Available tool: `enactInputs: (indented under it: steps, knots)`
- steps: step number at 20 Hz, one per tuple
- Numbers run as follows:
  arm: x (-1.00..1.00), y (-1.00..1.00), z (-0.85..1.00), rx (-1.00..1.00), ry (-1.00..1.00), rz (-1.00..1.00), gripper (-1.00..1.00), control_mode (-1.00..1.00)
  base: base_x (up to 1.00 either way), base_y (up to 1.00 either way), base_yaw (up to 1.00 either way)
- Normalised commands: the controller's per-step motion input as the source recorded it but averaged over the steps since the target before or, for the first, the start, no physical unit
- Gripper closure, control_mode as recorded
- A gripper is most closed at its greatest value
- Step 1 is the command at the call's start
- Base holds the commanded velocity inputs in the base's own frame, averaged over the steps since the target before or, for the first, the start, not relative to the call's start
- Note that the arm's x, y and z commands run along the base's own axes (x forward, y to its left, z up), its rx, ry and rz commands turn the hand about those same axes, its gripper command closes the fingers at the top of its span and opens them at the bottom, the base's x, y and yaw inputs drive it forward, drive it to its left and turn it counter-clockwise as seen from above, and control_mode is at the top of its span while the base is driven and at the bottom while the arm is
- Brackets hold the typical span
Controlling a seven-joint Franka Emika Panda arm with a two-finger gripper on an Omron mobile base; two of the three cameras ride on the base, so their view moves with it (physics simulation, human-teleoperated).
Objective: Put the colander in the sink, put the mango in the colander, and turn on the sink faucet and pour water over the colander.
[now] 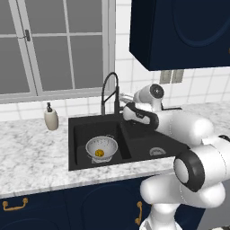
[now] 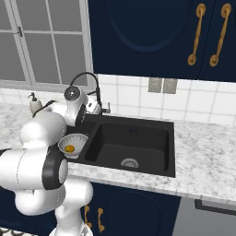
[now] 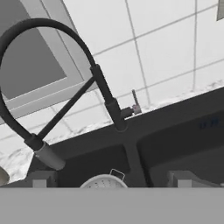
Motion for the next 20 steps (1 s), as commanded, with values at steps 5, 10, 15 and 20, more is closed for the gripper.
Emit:
enactInputs:
  steps: [5,10,15,20]
  knots:
    - [0.27,-0.29,-0.42,-0.05,0.00,0.00,-1.00,-1.00,0.00,0.00,0.00]
    - [0.01,0.00,-0.59,-0.15,-0.09,0.00,-1.00,-1.00,0.00,0.00,0.00]
    - [-0.11,-0.20,-0.23,-0.04,-0.15,0.00,-1.00,-1.00,0.00,0.00,0.00]
    - [0.23,0.00,-0.18,-0.01,-0.04,0.02,-1.00,-1.00,0.00,0.00,0.00]
